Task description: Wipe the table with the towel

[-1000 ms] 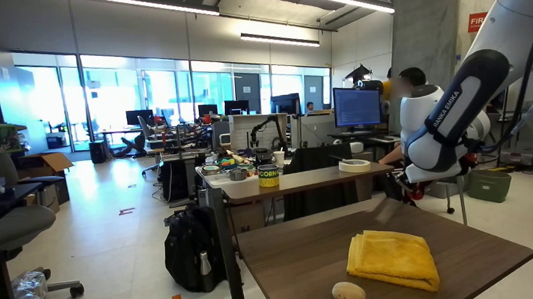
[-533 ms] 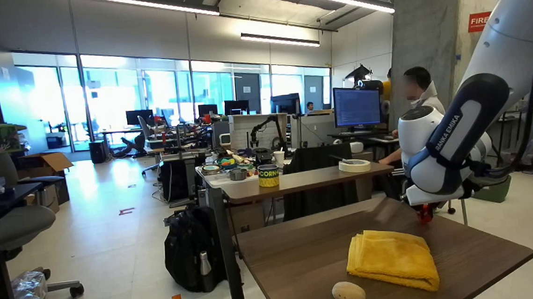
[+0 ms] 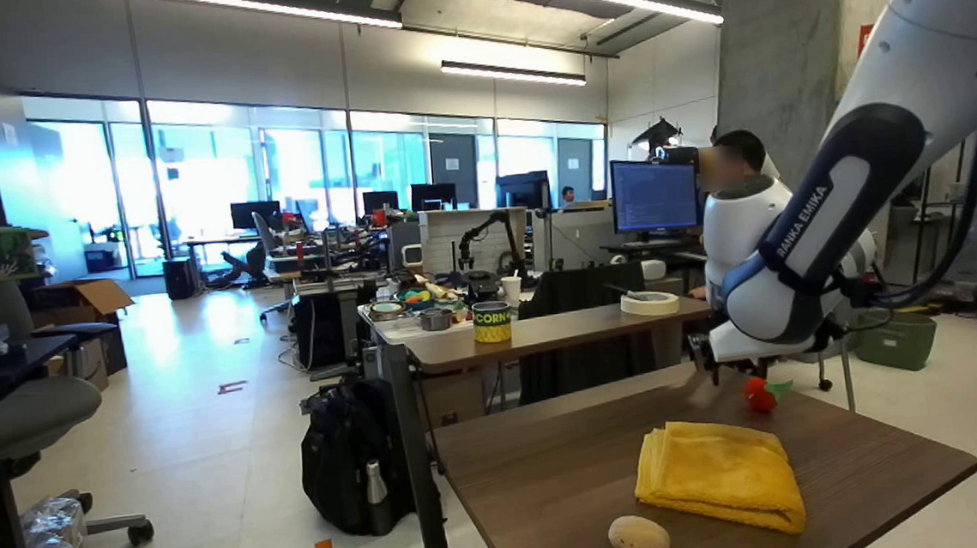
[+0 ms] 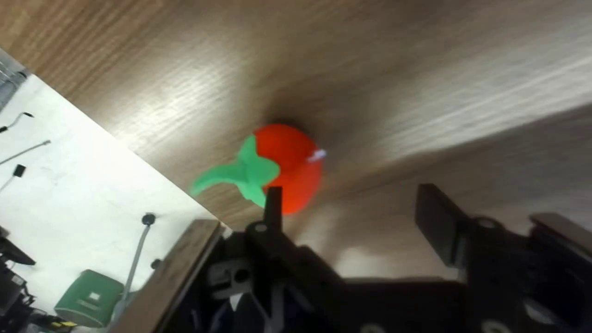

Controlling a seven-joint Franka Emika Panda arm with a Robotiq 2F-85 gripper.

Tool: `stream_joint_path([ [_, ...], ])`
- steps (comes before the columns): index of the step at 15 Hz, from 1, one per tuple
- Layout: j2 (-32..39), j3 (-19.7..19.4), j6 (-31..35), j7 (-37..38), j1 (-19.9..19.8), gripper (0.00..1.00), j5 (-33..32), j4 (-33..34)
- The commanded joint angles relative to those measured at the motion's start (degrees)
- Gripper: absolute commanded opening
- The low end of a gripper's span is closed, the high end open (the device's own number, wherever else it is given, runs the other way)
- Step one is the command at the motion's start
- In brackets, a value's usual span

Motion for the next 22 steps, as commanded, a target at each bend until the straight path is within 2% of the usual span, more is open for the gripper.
stream_joint_path([
  [1, -10.4, 3.6, 6.0, -1.7, 3.8, 1.0, -1.5, -8.7],
  [3, -13.7, 8.8, 6.8, -4.7, 3.1, 1.0, -0.7, -10.0],
  [5, -14.9, 15.0, 3.4, -7.8, 0.6, 1.0, 0.5, -9.7],
  [7, -14.2, 18.7, -0.3, -8.6, -1.2, 1.0, 1.5, -9.4],
  [11, -12.6, 18.7, -8.5, -6.1, -2.3, 1.0, 0.6, -10.2],
  [14, -12.3, 18.7, -12.1, -5.9, -3.9, 1.0, 0.3, -10.7],
  [17, -11.1, 24.6, -13.2, -13.5, -9.5, 1.0, 1.7, -10.3],
  [18, -11.2, 21.0, -12.2, -8.8, -6.2, 1.0, 0.2, -10.5],
  [22, -10.8, 21.4, -12.1, -9.4, -6.8, 1.0, 0.3, -10.4],
])
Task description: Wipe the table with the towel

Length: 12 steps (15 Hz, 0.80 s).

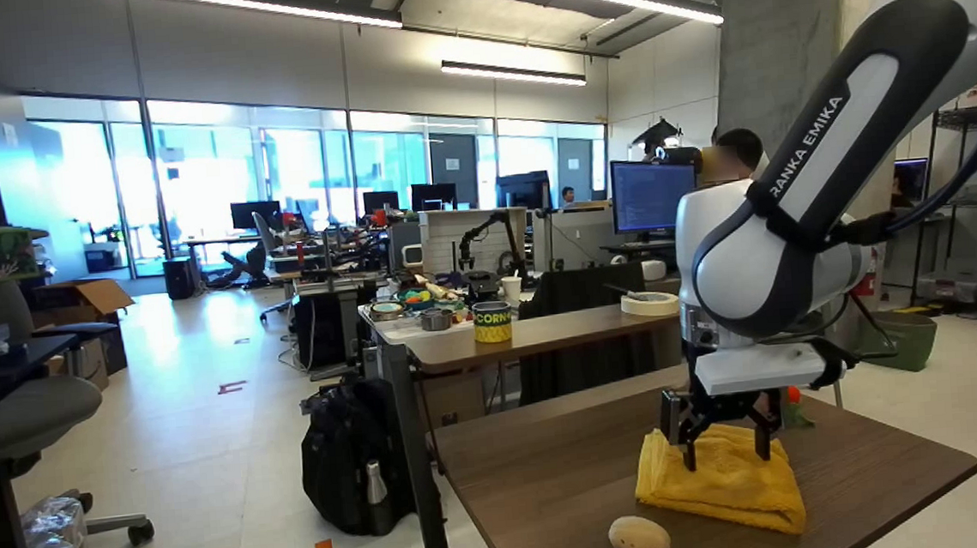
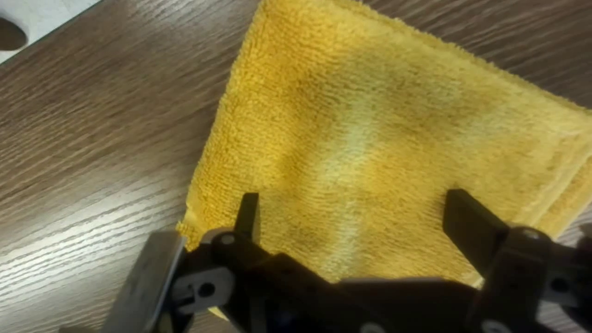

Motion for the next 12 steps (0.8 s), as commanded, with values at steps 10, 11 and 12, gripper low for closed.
stream_joint_path([
  [10, 12.7, -3.4, -7.9, 8.0, -0.1, 1.0, 0.5, 11.4],
  [11, 14.8, -3.5, -9.7, 9.9, -0.3, 1.0, 0.7, 14.4],
  [12, 16.2, -3.4, -12.1, 11.9, -0.4, 1.0, 0.7, 17.6],
])
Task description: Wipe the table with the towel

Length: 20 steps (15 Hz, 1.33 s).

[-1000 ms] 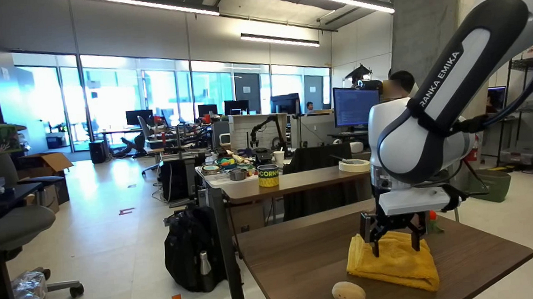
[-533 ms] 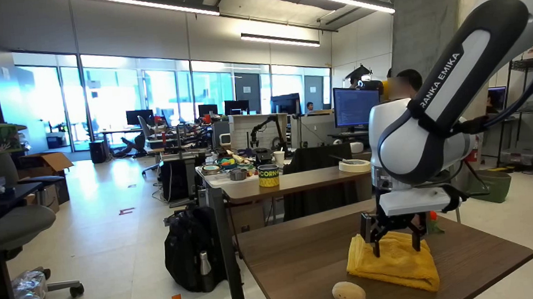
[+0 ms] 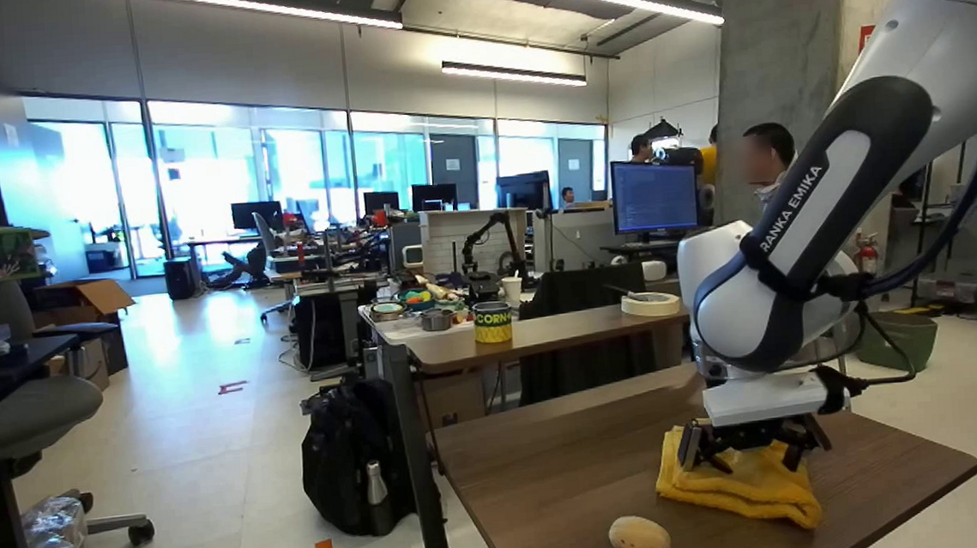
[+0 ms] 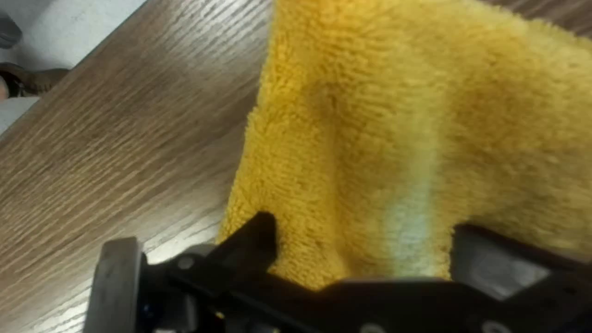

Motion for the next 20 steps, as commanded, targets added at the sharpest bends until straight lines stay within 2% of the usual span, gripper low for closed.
stream_joint_path([
  [1, 9.5, 0.0, -8.1, 7.0, -0.9, 1.0, 0.8, 13.0],
  [5, 13.3, 1.7, -17.0, 14.4, -0.5, 1.0, 0.3, 22.6],
  [10, 19.0, 3.8, -26.8, 18.8, -0.5, 1.0, -0.5, 34.9],
  [13, 22.6, 3.4, -29.6, 22.0, -0.1, 1.0, -1.5, 42.0],
  [14, 24.2, 2.1, -29.2, 23.5, 0.7, 1.0, -0.2, 44.8],
  [16, 26.0, 3.9, -30.3, 21.6, -0.3, 1.0, 0.4, 49.2],
  [17, 26.4, 5.7, -31.1, 15.8, -0.7, 1.0, 0.1, 51.2],
  [18, 19.3, 3.2, -30.7, 19.7, 0.1, 1.0, -0.4, 42.3],
  [20, 21.0, 4.0, -31.2, 17.5, 0.1, 1.0, -0.4, 45.6],
])
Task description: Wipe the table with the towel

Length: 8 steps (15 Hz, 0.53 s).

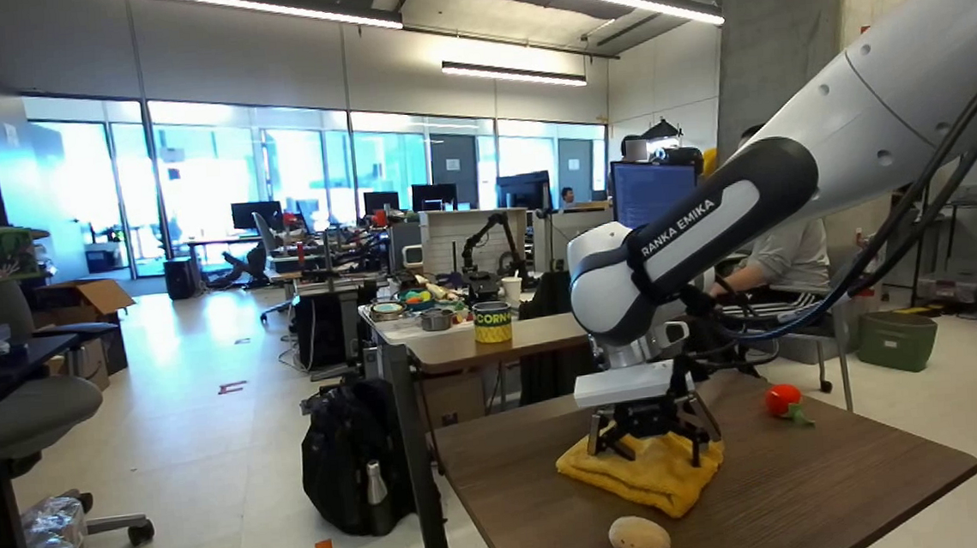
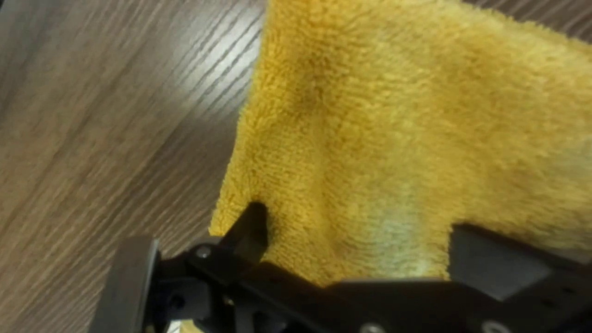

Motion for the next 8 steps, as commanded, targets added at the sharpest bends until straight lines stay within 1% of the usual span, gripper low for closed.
stream_joint_path([
  [1, -2.5, 1.4, -0.8, -8.9, -0.9, 1.0, -1.1, -3.1],
  [2, -3.4, 1.4, 1.8, -12.1, -1.4, 1.0, -1.2, -4.3],
  [3, -4.4, 1.3, 2.8, -16.0, -1.9, 1.0, -1.3, -5.5],
  [8, -8.4, 1.3, 4.1, -33.9, -3.6, 1.0, -1.6, -10.3],
])
